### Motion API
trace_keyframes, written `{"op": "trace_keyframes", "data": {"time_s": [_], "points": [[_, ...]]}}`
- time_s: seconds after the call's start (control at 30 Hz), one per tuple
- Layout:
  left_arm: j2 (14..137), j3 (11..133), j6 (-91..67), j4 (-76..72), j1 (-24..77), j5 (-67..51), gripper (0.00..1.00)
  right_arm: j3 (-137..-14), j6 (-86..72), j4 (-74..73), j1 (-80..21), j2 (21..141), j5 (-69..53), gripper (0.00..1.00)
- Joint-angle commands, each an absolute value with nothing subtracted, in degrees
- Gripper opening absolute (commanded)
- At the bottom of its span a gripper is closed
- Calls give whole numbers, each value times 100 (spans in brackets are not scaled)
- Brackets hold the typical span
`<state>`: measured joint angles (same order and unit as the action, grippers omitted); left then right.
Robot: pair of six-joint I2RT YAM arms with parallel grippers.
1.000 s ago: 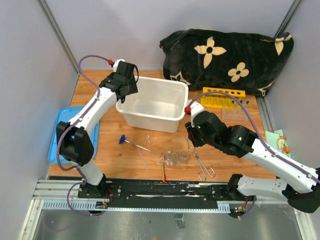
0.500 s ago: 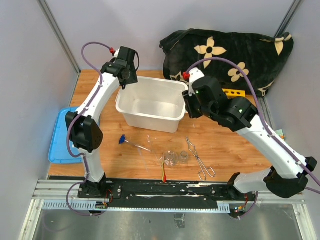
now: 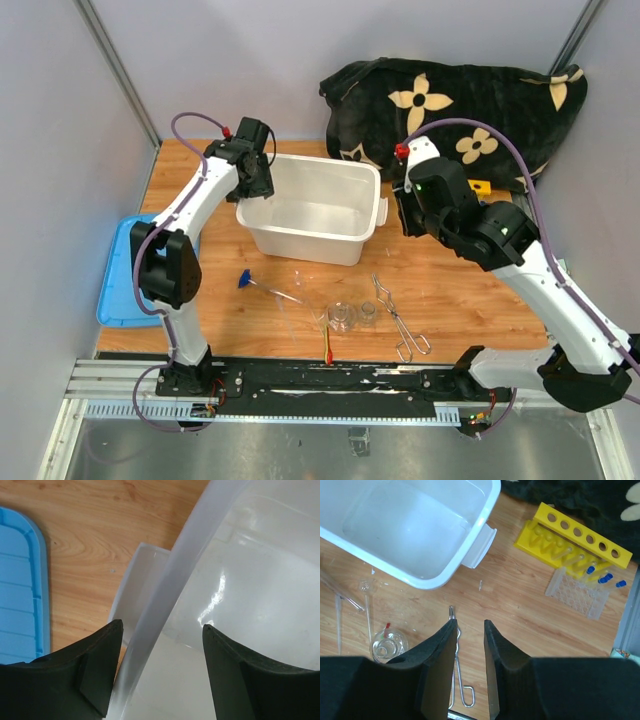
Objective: Organize the chemistry lab equipment
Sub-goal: Move the storage box to the center of the board.
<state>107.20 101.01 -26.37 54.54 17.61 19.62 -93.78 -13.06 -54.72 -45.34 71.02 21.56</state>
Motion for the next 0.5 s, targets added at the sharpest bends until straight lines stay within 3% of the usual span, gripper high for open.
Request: {"op": "trace_keyframes", "data": {"time_s": [0.0, 0.2, 0.47], "points": [[10300, 9630, -2841, 5311, 1761, 1365, 68, -9010, -1379, -5363, -4452, 6735, 2484, 30], [9857, 9013, -3093, 4929, 1782, 811, 68, -8868, -1380, -5429, -4402, 6716, 2214, 29], [9871, 9169, -3073, 4824, 2093, 556, 68, -8556, -1549, -5389, -4401, 6700, 1903, 30]]}}
